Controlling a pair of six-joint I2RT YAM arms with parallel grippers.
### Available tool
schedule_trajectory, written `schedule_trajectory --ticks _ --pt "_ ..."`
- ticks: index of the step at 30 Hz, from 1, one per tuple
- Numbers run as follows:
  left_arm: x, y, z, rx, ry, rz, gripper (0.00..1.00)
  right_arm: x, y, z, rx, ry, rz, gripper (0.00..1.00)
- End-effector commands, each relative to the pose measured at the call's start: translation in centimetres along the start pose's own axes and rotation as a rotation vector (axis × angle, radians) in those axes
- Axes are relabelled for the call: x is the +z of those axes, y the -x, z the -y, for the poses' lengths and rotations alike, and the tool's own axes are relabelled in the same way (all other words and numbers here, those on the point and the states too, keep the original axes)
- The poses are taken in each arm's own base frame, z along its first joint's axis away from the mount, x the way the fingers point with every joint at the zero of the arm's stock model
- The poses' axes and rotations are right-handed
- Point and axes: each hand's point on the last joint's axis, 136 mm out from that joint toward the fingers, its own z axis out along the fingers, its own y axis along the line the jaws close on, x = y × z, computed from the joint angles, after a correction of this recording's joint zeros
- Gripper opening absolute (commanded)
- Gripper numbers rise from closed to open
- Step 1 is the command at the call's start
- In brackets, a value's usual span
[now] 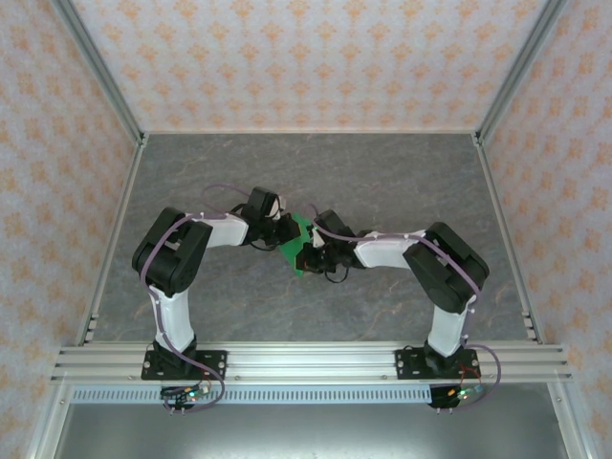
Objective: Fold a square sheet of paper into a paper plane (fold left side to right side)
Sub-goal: Fourth fold the wing at the center of the table.
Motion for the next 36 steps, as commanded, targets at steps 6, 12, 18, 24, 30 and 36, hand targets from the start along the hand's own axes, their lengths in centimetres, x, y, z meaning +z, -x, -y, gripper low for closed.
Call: schedule_trajectory --ticks 6,12,18,24,30,36 --pt "0.3 -0.5 -3.0 0.003 0.147 -0.035 0.12 1.3 -2.6 3.8 0.026 -0.152 -0.089 0.1" --pt "0.4 2.0 -3.1 0.0 0.145 -0.01 0.12 1.2 -4.6 6.0 0.048 -0.223 -0.137 0.09" --pt "1.1 4.6 -3.6 -0.004 0.145 0.0 0.12 0.9 -5.4 6.6 0.044 -0.244 -0.161 0.08" --pt "1.5 6.9 -3.7 -0.015 0.136 0.011 0.12 0.8 -5.8 6.8 0.04 -0.252 -0.17 0.08" --pt "0.9 9.6 -2.6 -0.01 0.114 0.036 0.12 0.8 -5.9 7.0 0.039 -0.257 -0.176 0.08" --pt "0.0 11.6 -1.9 -0.004 0.11 0.053 0.12 0.3 -6.2 7.4 0.018 -0.278 -0.188 0.08"
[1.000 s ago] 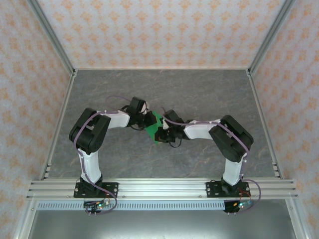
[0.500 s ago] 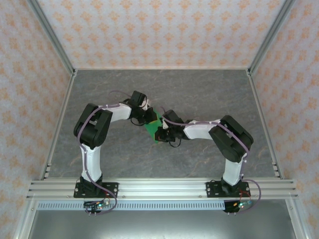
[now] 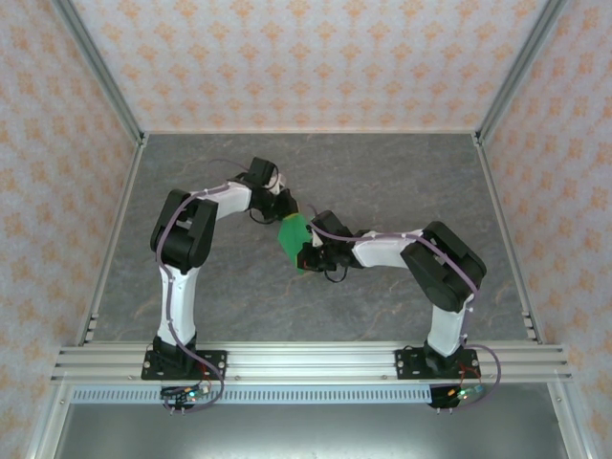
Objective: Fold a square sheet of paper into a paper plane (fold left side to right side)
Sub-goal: Fourth fold the wing at the center of the table.
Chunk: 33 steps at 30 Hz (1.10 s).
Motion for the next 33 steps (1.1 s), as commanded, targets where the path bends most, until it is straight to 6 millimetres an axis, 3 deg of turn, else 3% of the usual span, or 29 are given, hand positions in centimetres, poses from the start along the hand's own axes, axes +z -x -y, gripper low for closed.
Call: schedule_trajectory --ticks 1,5,8,11,14,18,21,27,33 --pt "-1.5 3.6 -1.6 0.01 0.063 0.103 0.12 0.0 -7.0 6.1 0.057 -0.208 -0.227 0.08" --pt "-3.5 4.8 -0.6 0.029 0.033 0.146 0.12 -0.6 -6.8 6.2 0.043 -0.196 -0.235 0.08" --pt "-6.4 4.8 1.2 0.085 0.005 0.196 0.12 -0.8 -6.5 6.1 0.031 -0.185 -0.236 0.08" --pt "-9.4 3.3 3.1 0.131 -0.062 0.241 0.13 -0.8 -6.3 6.1 0.027 -0.188 -0.236 0.08" --pt "-10.6 -0.2 4.0 0.165 -0.122 0.223 0.13 -0.6 -6.2 6.1 0.027 -0.191 -0.235 0.08" --pt "-9.6 -6.5 4.8 0.168 -0.173 0.122 0.13 -0.4 -6.0 6.2 0.027 -0.194 -0.24 0.08" --pt "-8.0 -9.5 3.9 0.144 -0.157 0.072 0.13 -0.4 -5.9 6.1 0.023 -0.197 -0.242 0.08" --pt "-5.6 -11.6 2.3 0.083 -0.168 0.025 0.12 -0.4 -5.9 6.1 0.023 -0.202 -0.245 0.08" --pt "-4.0 -12.7 2.7 0.064 -0.211 -0.025 0.12 -0.3 -5.8 6.1 0.019 -0.202 -0.246 0.08"
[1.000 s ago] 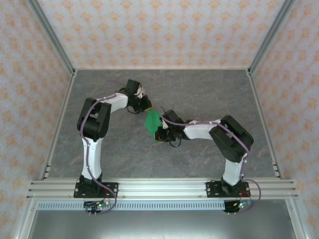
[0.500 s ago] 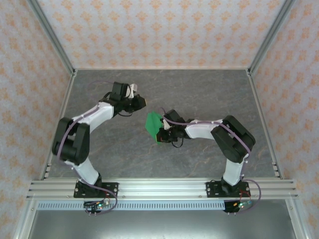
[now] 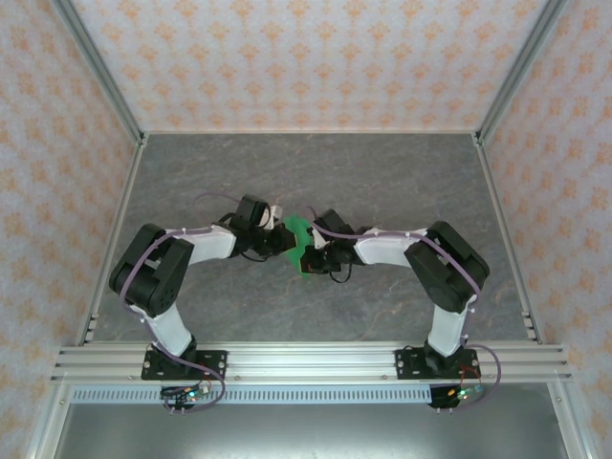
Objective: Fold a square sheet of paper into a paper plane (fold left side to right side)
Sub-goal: Fourth fold the wing at the center of the table.
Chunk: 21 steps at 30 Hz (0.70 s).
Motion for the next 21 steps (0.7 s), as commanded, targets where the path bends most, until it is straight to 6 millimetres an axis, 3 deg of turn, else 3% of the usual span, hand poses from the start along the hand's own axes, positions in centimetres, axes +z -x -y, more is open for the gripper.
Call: schedule_trajectory --ticks 1,14,21 --pt "0.7 -0.1 1.4 0.01 -0.068 -0.003 0.11 1.1 -4.8 5.2 0.078 -0.178 -0.169 0.08" --pt "2.8 -1.3 1.2 -0.002 -0.06 -0.059 0.1 1.3 -4.9 5.3 0.077 -0.177 -0.177 0.08" --pt "3.4 -1.4 -0.7 -0.001 0.018 -0.061 0.1 1.3 -5.1 5.5 0.077 -0.184 -0.183 0.08"
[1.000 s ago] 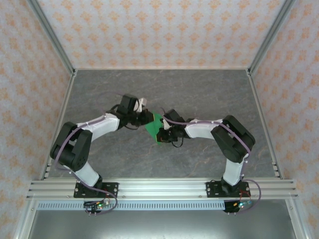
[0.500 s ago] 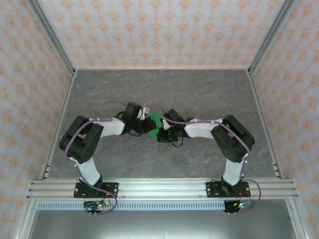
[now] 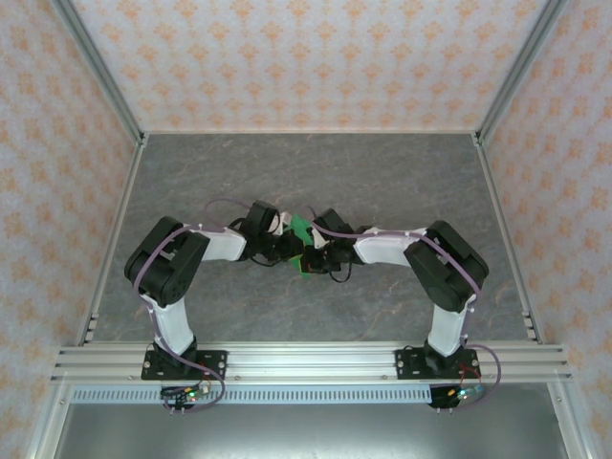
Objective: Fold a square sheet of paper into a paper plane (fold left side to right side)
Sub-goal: Fourth fold the wing at the center of the table.
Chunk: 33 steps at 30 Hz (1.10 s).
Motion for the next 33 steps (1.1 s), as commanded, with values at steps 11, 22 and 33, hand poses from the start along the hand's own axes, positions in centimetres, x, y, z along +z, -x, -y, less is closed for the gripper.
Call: schedule_trajectory --ticks 11,22,33 --pt "1.4 3.1 -3.4 -0.02 0.138 0.029 0.08 1.0 -5.8 5.9 0.08 -0.203 -0.194 0.08" --pt "0.2 9.6 -3.3 -0.03 0.154 0.078 0.09 0.9 -6.2 6.1 0.08 -0.2 -0.203 0.08" --pt "-2.7 14.0 0.3 0.013 0.097 0.13 0.11 0.8 -4.5 3.9 0.059 -0.114 -0.15 0.09"
